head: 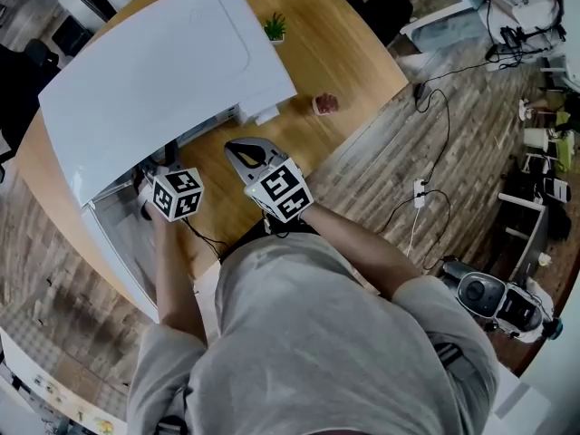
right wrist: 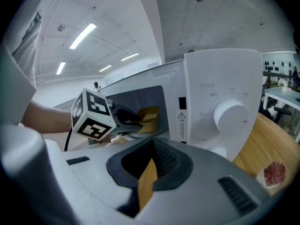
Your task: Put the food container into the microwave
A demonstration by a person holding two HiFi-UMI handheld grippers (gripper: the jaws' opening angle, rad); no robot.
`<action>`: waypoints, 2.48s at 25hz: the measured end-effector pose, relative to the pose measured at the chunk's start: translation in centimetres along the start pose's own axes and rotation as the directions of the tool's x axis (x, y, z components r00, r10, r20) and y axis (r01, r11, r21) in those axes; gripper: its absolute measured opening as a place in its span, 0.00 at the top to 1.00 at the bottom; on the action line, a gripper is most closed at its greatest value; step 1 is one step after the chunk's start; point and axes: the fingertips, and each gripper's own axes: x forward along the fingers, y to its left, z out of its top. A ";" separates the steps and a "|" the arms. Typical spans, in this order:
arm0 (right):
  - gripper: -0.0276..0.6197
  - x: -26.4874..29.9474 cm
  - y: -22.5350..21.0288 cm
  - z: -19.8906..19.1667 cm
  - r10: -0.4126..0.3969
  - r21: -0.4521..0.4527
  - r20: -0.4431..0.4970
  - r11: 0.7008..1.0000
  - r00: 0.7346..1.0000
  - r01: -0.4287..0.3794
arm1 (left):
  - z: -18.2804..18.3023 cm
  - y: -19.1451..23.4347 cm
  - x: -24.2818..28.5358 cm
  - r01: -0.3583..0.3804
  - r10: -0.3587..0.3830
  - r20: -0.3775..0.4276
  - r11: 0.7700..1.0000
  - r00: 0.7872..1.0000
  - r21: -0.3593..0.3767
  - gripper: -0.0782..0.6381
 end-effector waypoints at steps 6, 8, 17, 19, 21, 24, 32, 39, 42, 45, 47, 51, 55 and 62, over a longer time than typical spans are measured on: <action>0.95 0.0 0.3 -0.1 0.000 0.000 0.003 1.000 1.000 0.000 | -0.1 0.5 0.6 -0.011 0.011 0.015 1.000 1.000 -0.014 0.66; 0.95 -0.1 0.5 -0.1 0.003 -0.005 -0.001 1.000 1.000 -0.003 | 0.0 0.6 0.5 -0.018 0.018 0.020 1.000 1.000 -0.026 0.66; 0.95 -0.5 0.9 0.2 0.029 -0.020 0.003 0.999 1.000 -0.029 | 0.6 0.5 -1.5 -0.026 0.028 0.038 0.997 0.999 -0.072 0.65; 0.95 -0.7 0.9 0.2 0.036 -0.023 0.003 0.999 0.999 -0.036 | 0.7 0.4 -2.2 -0.032 0.036 0.041 0.995 0.998 -0.090 0.65; 0.95 -0.9 0.9 0.1 0.045 -0.026 0.001 0.999 0.999 -0.044 | 0.7 0.3 -2.9 -0.034 0.040 0.044 0.993 0.998 -0.115 0.65; 0.95 -1.4 1.1 0.2 0.058 -0.029 0.005 0.998 0.998 -0.058 | 0.9 -0.4 -4.2 -0.025 0.033 0.049 0.987 0.998 -0.160 0.65; 0.95 -2.2 1.8 0.3 0.101 -0.056 0.010 0.993 0.995 -0.100 | 1.6 -2.6 -7.2 0.002 0.024 0.080 0.951 0.997 -0.309 0.66; 0.95 -3.0 2.3 0.8 0.124 -0.075 0.042 0.990 0.991 -0.121 | 2.1 -4.1 -9.9 0.053 0.019 0.132 0.851 0.991 -0.522 0.73; 0.95 -3.9 2.7 1.4 0.153 -0.060 0.074 0.987 0.985 -0.149 | 2.2 -5.4 -11.2 0.082 0.008 0.153 0.818 0.988 -0.569 0.80; 0.95 -4.4 2.3 1.9 0.140 -0.071 0.089 0.988 0.986 -0.134 | 3.1 -6.0 -12.1 0.101 0.006 0.177 0.801 0.984 -0.590 0.86; 0.95 -5.0 2.2 1.9 0.123 -0.079 0.096 0.990 0.988 -0.116 | 3.7 -6.6 -12.8 0.118 -0.003 0.191 0.795 0.982 -0.595 0.87; 0.95 -5.6 1.9 3.0 0.106 -0.084 0.128 0.992 0.986 -0.095 | 5.7 -6.7 -13.7 0.158 -0.007 0.250 0.792 0.968 -0.590 0.87; 0.95 -6.2 1.4 4.5 0.100 -0.077 0.144 0.993 0.985 -0.090 | 8.0 -6.2 -14.6 0.186 0.005 0.311 0.791 0.950 -0.583 0.87; 0.95 -7.5 1.5 7.3 0.098 -0.095 0.207 0.992 0.973 -0.080 | 10.0 -5.0 -15.8 0.202 0.025 0.362 0.794 0.932 -0.574 0.87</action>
